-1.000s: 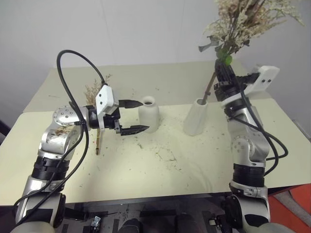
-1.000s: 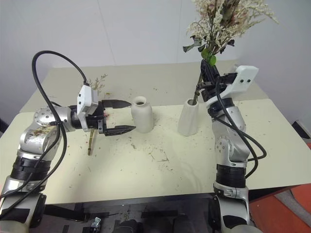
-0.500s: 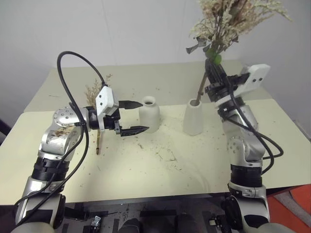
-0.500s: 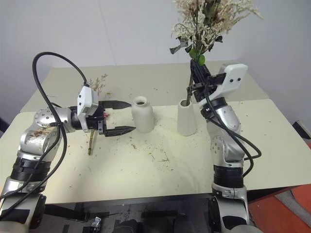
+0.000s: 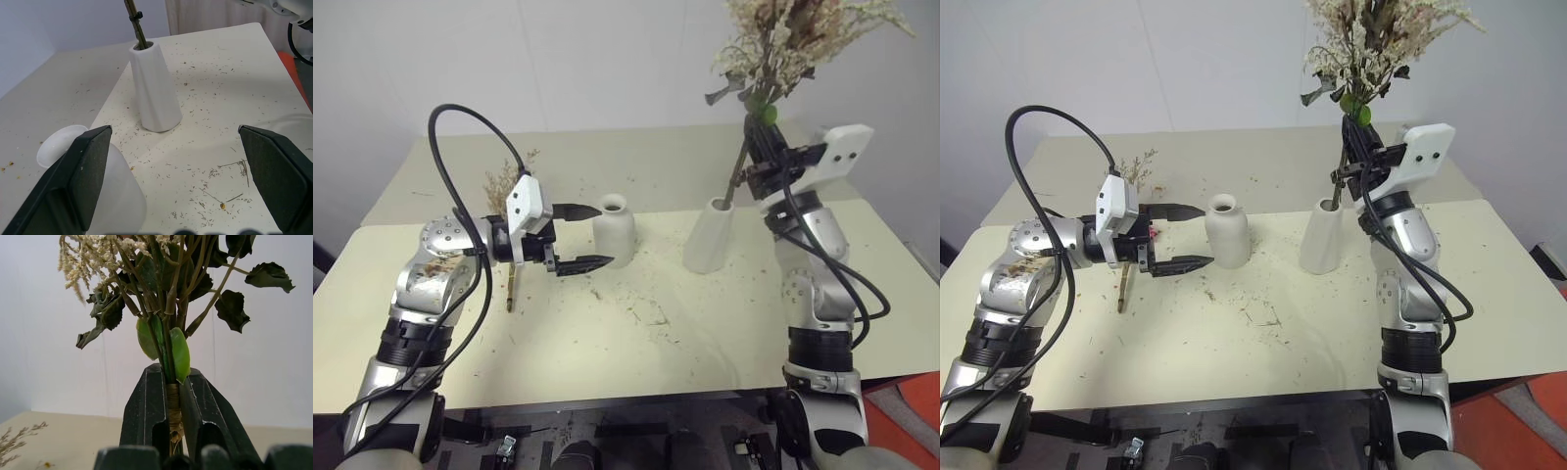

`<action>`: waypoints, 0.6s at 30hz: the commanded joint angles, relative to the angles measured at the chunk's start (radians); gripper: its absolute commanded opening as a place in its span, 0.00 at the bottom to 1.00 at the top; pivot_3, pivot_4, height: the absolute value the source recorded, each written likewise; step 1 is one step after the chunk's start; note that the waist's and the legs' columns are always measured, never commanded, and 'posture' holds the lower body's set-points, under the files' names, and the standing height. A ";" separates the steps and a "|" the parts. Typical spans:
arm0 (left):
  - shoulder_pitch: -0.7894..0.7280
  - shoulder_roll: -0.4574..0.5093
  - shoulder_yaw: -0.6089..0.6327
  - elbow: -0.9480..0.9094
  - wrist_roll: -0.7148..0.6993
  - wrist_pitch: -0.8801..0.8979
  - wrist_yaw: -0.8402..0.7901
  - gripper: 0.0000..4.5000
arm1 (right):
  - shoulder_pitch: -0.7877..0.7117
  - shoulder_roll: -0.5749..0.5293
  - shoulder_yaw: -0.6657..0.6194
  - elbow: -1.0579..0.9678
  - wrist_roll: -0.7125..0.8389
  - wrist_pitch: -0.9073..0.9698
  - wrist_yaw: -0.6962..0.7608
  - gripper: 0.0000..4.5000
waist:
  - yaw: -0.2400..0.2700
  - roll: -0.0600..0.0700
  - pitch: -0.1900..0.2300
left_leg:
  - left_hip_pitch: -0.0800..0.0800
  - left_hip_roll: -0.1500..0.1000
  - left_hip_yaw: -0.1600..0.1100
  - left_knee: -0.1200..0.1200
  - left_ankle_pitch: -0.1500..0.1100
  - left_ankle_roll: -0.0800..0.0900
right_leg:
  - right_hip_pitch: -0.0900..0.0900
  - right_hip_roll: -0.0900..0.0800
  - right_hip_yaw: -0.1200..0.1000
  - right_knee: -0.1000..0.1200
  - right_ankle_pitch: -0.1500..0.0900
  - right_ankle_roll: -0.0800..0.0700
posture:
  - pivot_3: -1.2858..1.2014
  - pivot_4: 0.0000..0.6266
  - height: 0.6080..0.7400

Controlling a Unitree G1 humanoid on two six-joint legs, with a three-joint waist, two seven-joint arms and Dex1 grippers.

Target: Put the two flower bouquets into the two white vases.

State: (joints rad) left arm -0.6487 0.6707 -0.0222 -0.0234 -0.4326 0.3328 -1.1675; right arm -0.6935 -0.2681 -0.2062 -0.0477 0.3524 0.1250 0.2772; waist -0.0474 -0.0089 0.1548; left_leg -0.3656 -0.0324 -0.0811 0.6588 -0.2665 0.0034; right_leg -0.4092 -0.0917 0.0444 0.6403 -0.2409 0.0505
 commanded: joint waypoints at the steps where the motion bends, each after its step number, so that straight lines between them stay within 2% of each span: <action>1: 0.000 0.010 0.023 -0.022 -0.004 -0.013 0.004 1.00 | -0.044 -0.018 -0.024 -0.019 0.000 -0.046 -0.001 0.04 | 0.001 0.000 0.000 | 0.000 0.000 0.000 0.000 0.000 0.000 | 0.000 0.000 0.000 0.000 0.000 0.000 | 0.52 0.24 1.00; 18: 0.006 0.012 0.024 -0.025 -0.004 -0.010 0.003 1.00 | -0.016 0.013 0.018 -0.119 0.045 0.024 0.008 0.04 | 0.001 0.000 0.000 | 0.000 0.000 0.000 0.000 0.000 0.000 | 0.000 0.000 0.000 0.000 0.000 0.000 | 0.52 0.24 1.00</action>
State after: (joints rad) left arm -0.6443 0.6707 -0.0222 -0.0234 -0.4320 0.3324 -1.1678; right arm -0.6990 -0.2556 -0.1857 -0.1123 0.3784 0.1453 0.2894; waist -0.0463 -0.0089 0.1548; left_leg -0.3658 -0.0324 -0.0813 0.6588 -0.2665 0.0034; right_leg -0.4092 -0.0917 0.0443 0.6403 -0.2409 0.0505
